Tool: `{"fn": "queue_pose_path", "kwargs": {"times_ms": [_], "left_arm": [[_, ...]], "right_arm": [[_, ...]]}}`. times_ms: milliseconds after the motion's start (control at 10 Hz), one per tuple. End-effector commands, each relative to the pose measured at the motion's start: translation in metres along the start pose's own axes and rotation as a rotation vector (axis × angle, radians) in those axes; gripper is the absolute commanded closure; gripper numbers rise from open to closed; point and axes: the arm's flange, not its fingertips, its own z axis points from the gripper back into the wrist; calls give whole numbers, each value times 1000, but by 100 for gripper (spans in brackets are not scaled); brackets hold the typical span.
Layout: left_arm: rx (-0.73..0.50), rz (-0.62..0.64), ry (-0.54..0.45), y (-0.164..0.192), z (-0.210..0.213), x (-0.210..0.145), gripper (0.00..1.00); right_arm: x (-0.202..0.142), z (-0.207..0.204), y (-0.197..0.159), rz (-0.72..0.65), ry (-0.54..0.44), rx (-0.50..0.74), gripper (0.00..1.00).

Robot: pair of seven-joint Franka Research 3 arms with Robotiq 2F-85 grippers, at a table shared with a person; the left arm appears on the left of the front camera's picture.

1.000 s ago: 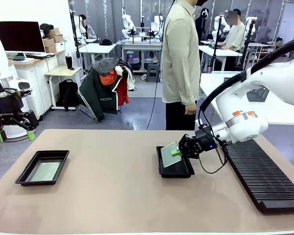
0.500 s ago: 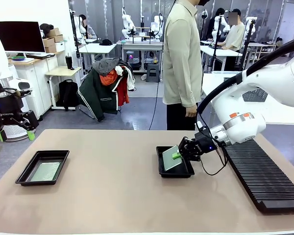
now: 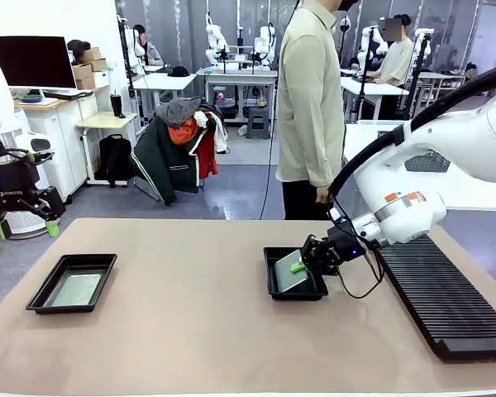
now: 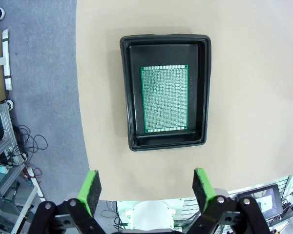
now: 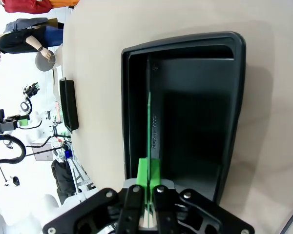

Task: Inspect and transfer BCBs to ESD trays.
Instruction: Pick up the Blank PCB from the PCB Rack and place it in the right ESD tray.

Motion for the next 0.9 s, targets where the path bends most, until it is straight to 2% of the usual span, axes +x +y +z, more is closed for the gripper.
{"fn": "queue_pose_path", "kwargs": {"times_ms": [0, 500, 800], "left_arm": [[-1, -1, -2, 1, -1, 0, 0], [-1, -1, -2, 1, -1, 0, 0], [-1, -1, -2, 1, -1, 0, 0]], "right_arm": [[0, 1, 1, -2, -4, 3, 98], [0, 0, 0, -1, -1, 0, 98], [-1, -2, 17, -28, 12, -74, 84]]}}
